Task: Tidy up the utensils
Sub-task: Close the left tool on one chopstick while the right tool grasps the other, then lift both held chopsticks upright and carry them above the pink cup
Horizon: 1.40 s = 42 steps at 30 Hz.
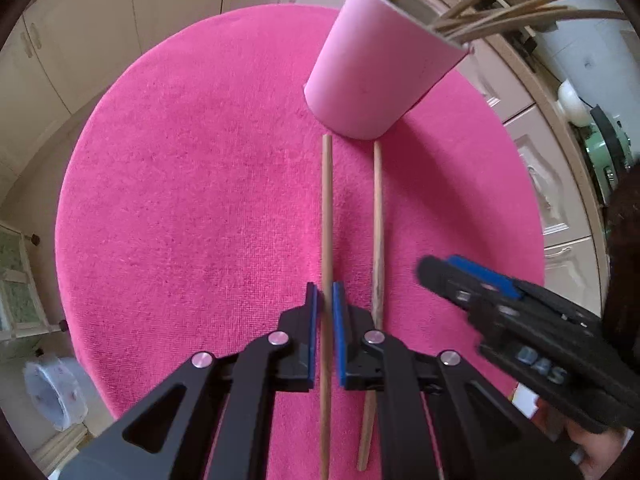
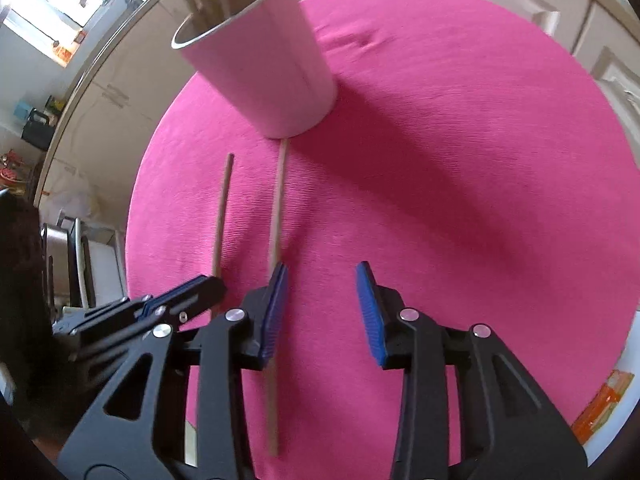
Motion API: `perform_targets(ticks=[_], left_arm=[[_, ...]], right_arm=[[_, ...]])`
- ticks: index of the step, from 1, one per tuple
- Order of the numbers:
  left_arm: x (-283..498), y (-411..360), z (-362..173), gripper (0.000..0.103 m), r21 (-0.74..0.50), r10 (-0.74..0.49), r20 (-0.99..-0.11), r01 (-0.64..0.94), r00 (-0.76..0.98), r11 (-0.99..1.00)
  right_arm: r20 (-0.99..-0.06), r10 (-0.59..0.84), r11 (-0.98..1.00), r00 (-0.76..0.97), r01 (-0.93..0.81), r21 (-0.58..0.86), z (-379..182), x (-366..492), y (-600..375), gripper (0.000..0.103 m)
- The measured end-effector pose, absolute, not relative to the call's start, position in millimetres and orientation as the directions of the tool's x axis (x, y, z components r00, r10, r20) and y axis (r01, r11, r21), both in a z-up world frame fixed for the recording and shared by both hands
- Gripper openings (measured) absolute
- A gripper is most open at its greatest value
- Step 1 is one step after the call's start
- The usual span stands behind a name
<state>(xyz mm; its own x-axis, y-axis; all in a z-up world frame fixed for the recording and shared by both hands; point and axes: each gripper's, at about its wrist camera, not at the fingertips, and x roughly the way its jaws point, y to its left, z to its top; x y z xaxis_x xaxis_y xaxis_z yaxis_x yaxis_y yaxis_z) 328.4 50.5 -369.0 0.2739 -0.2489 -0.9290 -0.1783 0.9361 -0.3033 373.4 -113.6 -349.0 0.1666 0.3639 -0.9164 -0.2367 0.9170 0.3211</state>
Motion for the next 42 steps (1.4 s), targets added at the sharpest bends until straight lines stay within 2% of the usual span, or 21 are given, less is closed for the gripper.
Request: perform_targets(ticks=[10, 15, 19, 22, 23, 26, 35, 42], left_arm=[[323.9, 86.7, -374.3, 0.002, -0.313, -0.250, -0.932, -0.232, 0.264, 0.921], [324.3, 89.1, -374.6, 0.002, -0.345, -0.282, -0.925, -0.251, 0.256, 0.904], [325.8, 89.5, -376.8, 0.003, -0.344, -0.283, -0.927, -0.262, 0.246, 0.902], [327.4, 90.1, -375.6, 0.010, -0.332, -0.274, -0.932, -0.251, 0.238, 0.909], [328.0, 88.9, -374.3, 0.018, -0.326, -0.270, -0.934, -0.249, 0.236, 0.912], [330.1, 85.3, -372.9, 0.019, -0.322, -0.270, -0.936, -0.233, 0.227, 0.918], [341.6, 59.6, -385.7, 0.019, -0.208, -0.189, -0.972, -0.139, 0.138, 0.968], [357.7, 33.7, -386.2, 0.017, -0.077, -0.072, -0.995, -0.073, 0.065, 0.994]], right_arm=[[-0.948, 0.312, 0.923, 0.066, -0.256, 0.286, -366.3, 385.4, -80.2, 0.027], [-0.962, 0.266, 0.931, 0.064, -0.273, 0.240, -366.7, 384.9, -71.1, 0.020], [-0.979, 0.195, 0.932, 0.061, -0.322, 0.165, -365.5, 384.5, -58.5, 0.020], [-0.985, 0.156, 0.923, 0.077, -0.367, 0.118, -364.8, 380.2, -49.3, 0.019], [-0.985, 0.157, 0.920, 0.078, -0.374, 0.117, -364.7, 378.6, -49.0, 0.017], [-0.982, 0.180, 0.922, 0.065, -0.358, 0.145, -364.5, 376.4, -56.1, 0.009], [-0.961, 0.273, 0.932, 0.031, -0.256, 0.257, -367.1, 367.9, -107.7, 0.007], [-0.960, 0.278, 0.936, 0.020, -0.229, 0.266, -368.0, 363.4, -121.2, 0.007]])
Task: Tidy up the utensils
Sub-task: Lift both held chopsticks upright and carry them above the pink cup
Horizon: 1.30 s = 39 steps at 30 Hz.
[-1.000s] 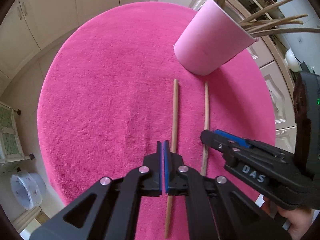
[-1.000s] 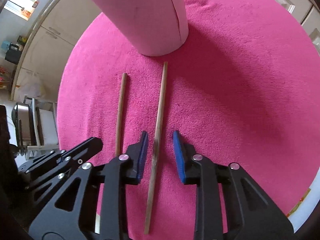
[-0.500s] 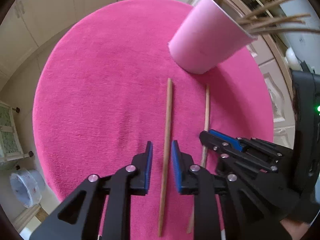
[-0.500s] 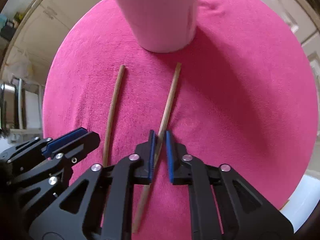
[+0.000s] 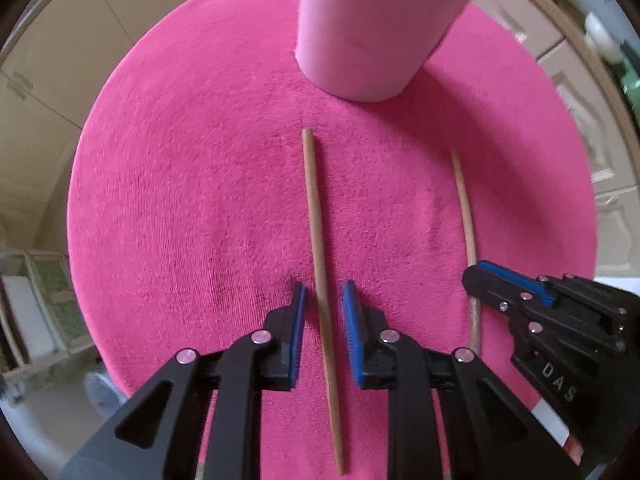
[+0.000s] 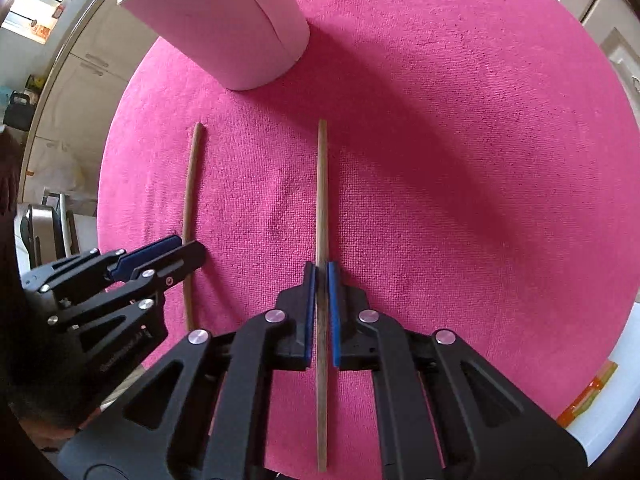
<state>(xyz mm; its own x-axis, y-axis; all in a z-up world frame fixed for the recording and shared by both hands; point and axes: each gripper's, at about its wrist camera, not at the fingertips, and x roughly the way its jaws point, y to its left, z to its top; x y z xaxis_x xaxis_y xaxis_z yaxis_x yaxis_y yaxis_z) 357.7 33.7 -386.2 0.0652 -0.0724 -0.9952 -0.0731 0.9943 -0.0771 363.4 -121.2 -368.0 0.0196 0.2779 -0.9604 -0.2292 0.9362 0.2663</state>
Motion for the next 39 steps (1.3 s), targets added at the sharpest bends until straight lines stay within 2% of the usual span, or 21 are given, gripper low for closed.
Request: perform_targets(ticks=[2, 5, 15, 25, 33, 39], left_arm=[[360.6, 28.3, -386.6, 0.010, -0.053, -0.047, -0.996, -0.077, 0.070, 0.996], [356.6, 39.4, -385.7, 0.006, -0.125, -0.112, -0.989, -0.147, 0.091, 0.981], [326.0, 57.4, -347.8, 0.006, -0.192, -0.140, -0.951, -0.169, 0.277, 0.967], [308.4, 38.4, -265.2, 0.006, -0.108, -0.040, -0.837, -0.093, 0.546, 0.990], [302.5, 37.0, -233.6, 0.006, -0.069, 0.010, -0.786, -0.104, 0.618, 0.992], [302.5, 34.4, -217.9, 0.006, -0.098, 0.001, -0.729, -0.106, 0.684, 0.990]], right_arm=[[-0.960, 0.278, 0.935, 0.020, -0.235, 0.266, -366.7, 367.8, -119.5, 0.007], [-0.954, 0.299, 0.932, 0.020, -0.222, 0.287, -368.4, 373.0, -120.6, 0.007], [-0.903, 0.413, 0.899, 0.116, -0.210, 0.384, -337.9, 369.6, -152.3, 0.006], [-0.852, 0.470, 0.871, 0.229, -0.276, 0.406, -290.7, 352.6, -160.5, 0.006], [-0.820, 0.500, 0.852, 0.278, -0.329, 0.408, -261.2, 347.5, -156.6, 0.006], [-0.794, 0.517, 0.841, 0.321, -0.366, 0.399, -237.5, 349.4, -148.2, 0.006]])
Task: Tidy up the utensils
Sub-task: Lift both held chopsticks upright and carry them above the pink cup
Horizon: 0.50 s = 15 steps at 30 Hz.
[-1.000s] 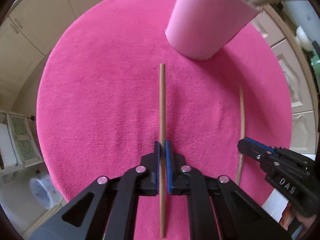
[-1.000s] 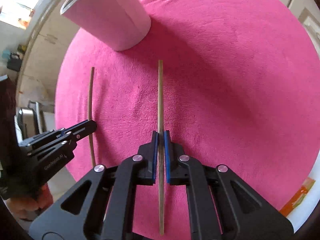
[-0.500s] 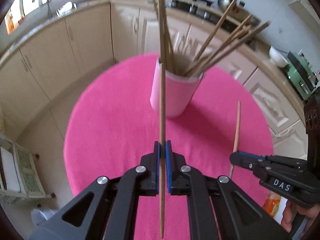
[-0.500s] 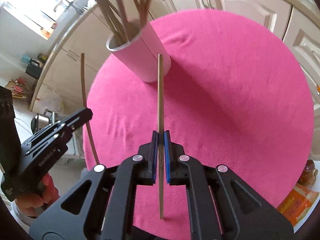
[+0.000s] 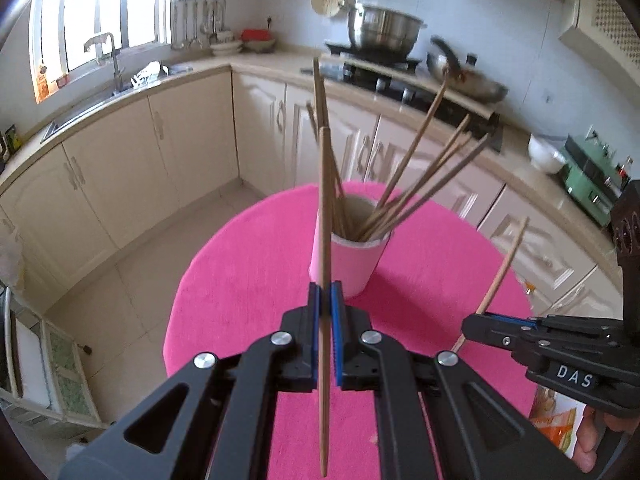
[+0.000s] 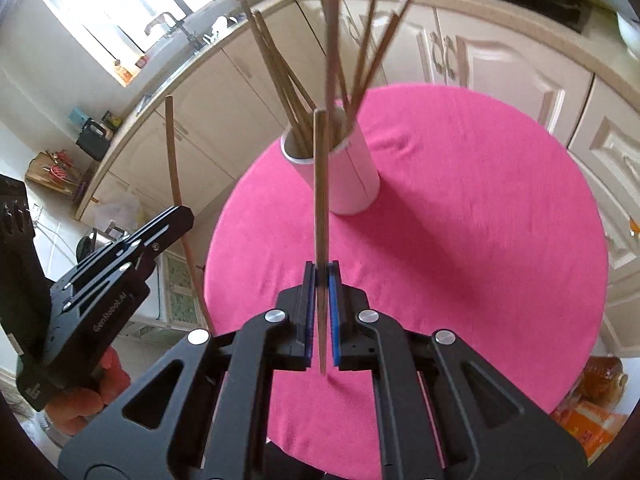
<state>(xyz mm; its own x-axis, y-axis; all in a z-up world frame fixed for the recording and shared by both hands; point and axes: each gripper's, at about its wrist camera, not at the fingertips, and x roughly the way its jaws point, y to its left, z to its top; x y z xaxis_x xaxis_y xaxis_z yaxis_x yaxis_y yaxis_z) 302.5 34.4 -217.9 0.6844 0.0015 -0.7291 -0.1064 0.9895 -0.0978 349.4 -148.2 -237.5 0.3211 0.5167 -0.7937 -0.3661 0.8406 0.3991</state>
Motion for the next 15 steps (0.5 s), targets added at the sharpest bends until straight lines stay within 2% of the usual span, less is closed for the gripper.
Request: perform_targets(ticks=[7, 15], left_arm=[[307.2, 48.6, -187.6, 0.006, -0.226, -0.079, -0.585, -0.070, 0.807, 0.972], [339.3, 56.1, -164.3, 0.006, -0.291, -0.117, -0.457, -0.024, 0.882, 0.956]], right_arm=[[-0.740, 0.543, 0.826, 0.396, -0.409, 0.388, -197.4, 358.0, -142.8, 0.006], [-0.654, 0.574, 0.810, 0.493, -0.459, 0.366, -144.7, 386.3, -129.4, 0.006]])
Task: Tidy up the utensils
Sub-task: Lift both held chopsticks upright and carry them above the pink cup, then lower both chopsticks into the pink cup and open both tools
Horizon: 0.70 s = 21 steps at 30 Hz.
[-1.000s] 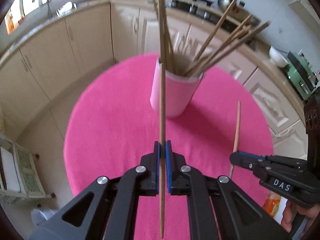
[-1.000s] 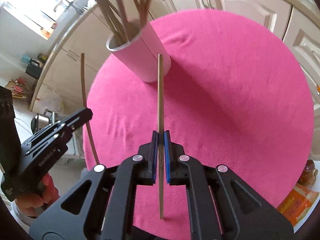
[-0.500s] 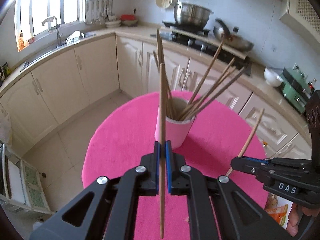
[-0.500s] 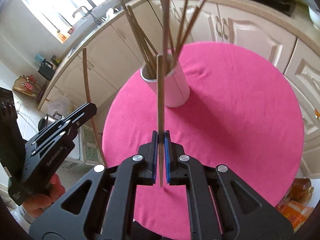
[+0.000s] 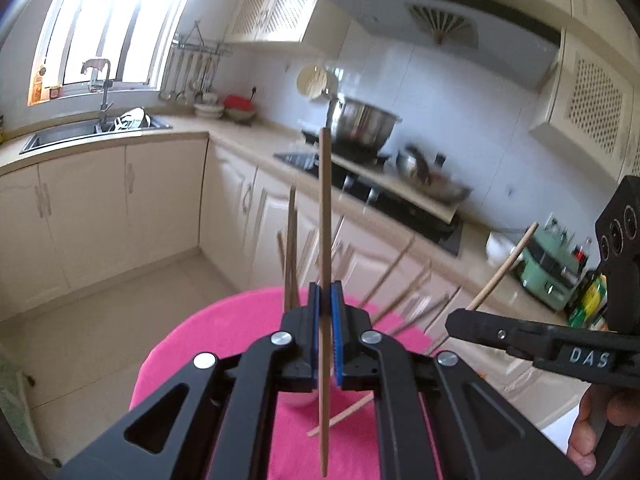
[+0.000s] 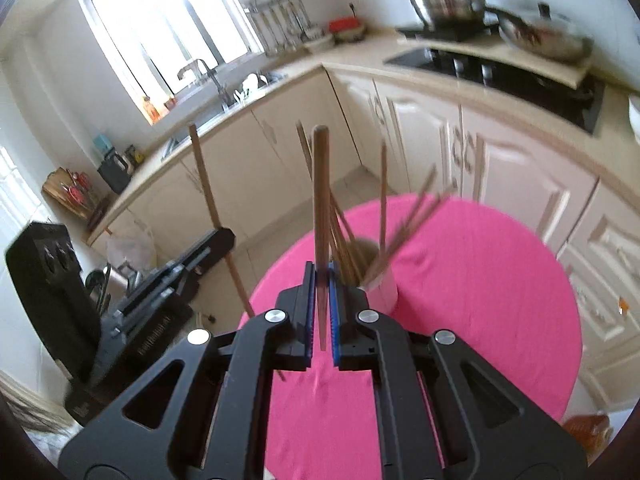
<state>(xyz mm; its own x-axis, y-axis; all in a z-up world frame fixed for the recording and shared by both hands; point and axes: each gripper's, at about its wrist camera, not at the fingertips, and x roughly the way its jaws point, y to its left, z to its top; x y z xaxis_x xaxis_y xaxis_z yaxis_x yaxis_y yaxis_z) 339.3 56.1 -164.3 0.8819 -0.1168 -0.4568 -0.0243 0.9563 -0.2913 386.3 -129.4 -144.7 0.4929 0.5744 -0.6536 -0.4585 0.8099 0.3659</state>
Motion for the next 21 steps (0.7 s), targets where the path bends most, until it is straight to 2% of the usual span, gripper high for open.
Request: perform_targets(ticks=[4, 11, 21], left_arm=[[359.6, 63.2, -156.7, 0.006, -0.337, -0.134, -0.390, -0.005, 0.911, 0.942], [394.0, 70.8, -160.6, 0.006, -0.393, -0.135, -0.323, -0.002, 0.937, 0.920], [421.5, 66.7, -191.0, 0.006, -0.370, -0.129, -0.329, -0.002, 0.935, 0.929]], right_arm=[[-0.619, 0.568, 0.816, 0.543, -0.470, 0.336, -121.7, 402.0, -123.1, 0.006], [-0.591, 0.532, 0.840, 0.606, -0.463, 0.282, -105.2, 423.2, -116.7, 0.006], [-0.614, 0.472, 0.873, 0.633, -0.433, 0.225, -127.6, 446.7, -107.4, 0.006]])
